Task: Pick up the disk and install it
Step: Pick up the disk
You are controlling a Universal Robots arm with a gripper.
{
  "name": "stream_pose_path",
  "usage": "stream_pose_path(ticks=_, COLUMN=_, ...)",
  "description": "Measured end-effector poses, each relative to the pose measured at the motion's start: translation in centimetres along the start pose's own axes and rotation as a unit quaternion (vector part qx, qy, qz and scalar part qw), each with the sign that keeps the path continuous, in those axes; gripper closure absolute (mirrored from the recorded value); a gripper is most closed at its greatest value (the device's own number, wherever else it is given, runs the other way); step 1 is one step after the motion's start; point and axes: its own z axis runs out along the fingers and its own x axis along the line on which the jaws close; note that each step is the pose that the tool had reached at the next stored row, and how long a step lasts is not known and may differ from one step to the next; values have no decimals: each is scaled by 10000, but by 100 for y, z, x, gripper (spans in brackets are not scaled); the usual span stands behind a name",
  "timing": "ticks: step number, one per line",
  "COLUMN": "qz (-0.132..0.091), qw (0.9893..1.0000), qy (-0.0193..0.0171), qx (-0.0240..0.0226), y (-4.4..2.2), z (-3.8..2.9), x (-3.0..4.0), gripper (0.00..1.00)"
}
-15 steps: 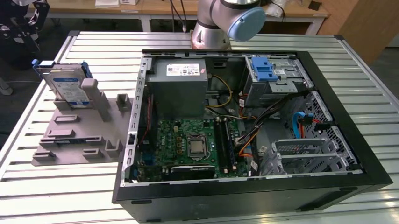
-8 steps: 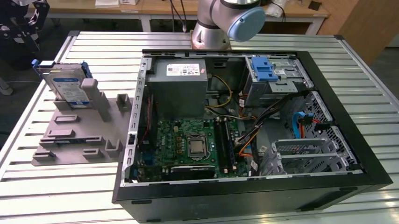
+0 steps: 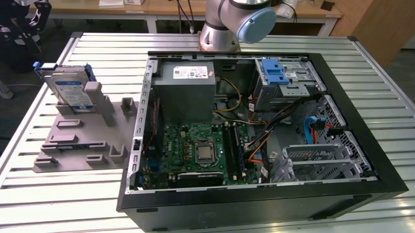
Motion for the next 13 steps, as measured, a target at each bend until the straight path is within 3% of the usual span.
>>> stream_pose_path(ticks=13, qz=-66, qw=10000, qy=4, qx=2, y=0, z=0, x=0, gripper=89)
